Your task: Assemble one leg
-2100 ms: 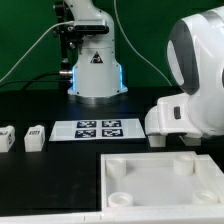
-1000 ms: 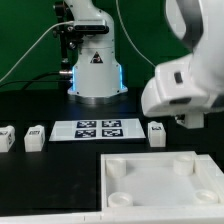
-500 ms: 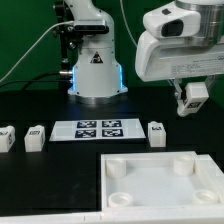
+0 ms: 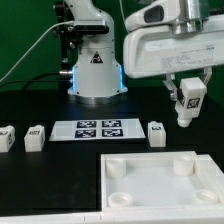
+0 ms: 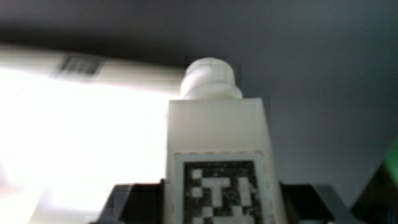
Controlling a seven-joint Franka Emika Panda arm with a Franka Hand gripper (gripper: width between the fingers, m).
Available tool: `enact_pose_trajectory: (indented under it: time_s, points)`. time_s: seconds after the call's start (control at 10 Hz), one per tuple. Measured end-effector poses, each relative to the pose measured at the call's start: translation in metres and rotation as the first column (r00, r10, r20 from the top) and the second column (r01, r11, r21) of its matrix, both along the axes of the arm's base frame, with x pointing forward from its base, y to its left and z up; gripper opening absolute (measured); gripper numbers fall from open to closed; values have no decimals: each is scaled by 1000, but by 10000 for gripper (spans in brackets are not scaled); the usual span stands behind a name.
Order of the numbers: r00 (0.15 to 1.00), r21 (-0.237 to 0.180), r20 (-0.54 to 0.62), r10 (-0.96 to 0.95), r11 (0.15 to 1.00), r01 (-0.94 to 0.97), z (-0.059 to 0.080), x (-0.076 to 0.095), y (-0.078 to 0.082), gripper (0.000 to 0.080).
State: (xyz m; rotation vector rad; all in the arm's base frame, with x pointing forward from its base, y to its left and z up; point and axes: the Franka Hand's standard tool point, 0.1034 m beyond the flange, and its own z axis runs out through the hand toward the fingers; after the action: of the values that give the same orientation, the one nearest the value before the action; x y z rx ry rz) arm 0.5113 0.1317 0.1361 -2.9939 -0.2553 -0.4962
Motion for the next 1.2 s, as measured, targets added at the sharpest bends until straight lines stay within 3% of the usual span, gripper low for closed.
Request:
enact_pose_trajectory:
  time_s: [0.1, 0.2, 0.3, 0.4, 0.6, 0.9, 1.0, 1.1, 1.2]
  points:
    - [992, 14, 123, 10, 1000, -12, 4, 22, -2, 291]
    - [987, 10, 160, 25, 1000, -27, -2, 32, -4, 291]
    - [969, 25, 248, 9, 1000, -16, 3, 44, -6, 291]
    - [951, 40, 309, -5, 999, -8, 5, 46, -3, 291]
    - [972, 27, 233, 5, 1000, -11, -15, 35, -6, 291]
    - [974, 18, 228, 15, 1000, -19, -15, 37, -8, 291]
    - [981, 1, 193, 25, 1000, -26, -12, 53, -17, 291]
    - [977, 8, 212, 18, 1000, -20, -5, 76, -17, 291]
    - [976, 13, 218, 17, 1000, -21, -7, 91, -14, 291]
